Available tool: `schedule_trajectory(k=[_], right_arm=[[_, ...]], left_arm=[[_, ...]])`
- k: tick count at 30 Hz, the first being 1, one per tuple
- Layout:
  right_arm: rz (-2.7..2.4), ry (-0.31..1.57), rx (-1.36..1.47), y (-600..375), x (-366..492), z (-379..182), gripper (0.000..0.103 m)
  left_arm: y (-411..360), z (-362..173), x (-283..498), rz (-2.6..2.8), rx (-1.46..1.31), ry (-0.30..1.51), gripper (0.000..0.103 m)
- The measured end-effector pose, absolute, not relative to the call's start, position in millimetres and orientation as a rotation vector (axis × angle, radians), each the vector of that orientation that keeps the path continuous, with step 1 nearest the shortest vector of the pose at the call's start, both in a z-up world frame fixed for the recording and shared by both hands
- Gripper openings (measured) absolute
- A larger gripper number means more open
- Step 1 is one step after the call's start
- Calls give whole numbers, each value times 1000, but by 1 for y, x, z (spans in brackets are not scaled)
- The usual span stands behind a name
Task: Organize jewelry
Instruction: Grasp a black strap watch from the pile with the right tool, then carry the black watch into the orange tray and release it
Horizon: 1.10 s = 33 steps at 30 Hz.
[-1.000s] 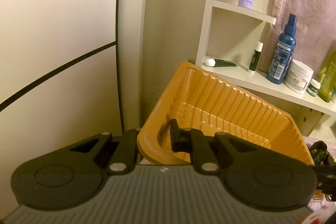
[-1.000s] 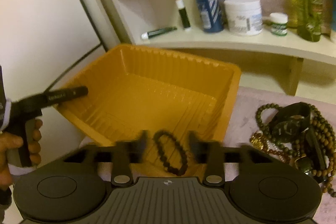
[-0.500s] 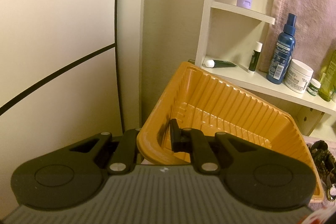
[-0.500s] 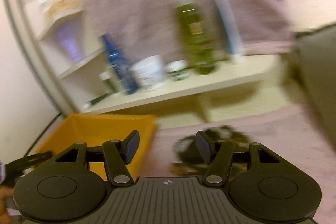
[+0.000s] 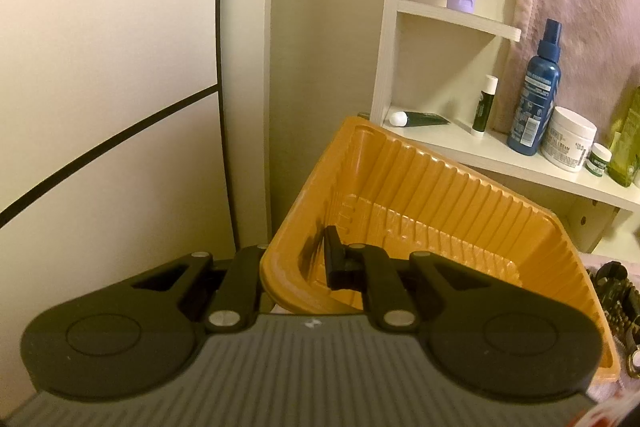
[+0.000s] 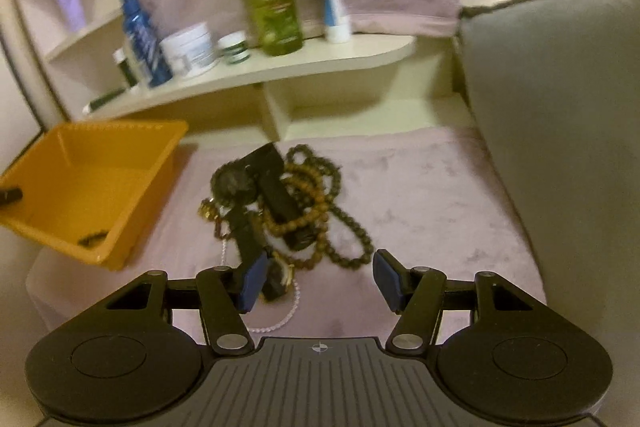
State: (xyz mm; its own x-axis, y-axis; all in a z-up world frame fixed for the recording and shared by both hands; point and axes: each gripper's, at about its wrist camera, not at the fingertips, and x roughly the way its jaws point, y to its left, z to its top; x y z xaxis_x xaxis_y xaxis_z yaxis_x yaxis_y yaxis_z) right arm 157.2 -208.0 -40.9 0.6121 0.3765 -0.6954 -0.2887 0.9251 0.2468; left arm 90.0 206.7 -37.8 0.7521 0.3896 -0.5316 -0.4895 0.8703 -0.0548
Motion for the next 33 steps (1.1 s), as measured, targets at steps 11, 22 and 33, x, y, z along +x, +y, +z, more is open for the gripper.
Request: schedule_trajectory(k=[11,22,33], right_arm=[[525,815,-134,-149,177,-55,36],[533,805,-219,-129,183,-55,16],[599,744,-36,-122,189,-10,16]], left_arm=[[206,-36,91,473,-173,534,12],[203,-30,90,470,-154,534,12],[203,-27,89,463,-134,544,11]])
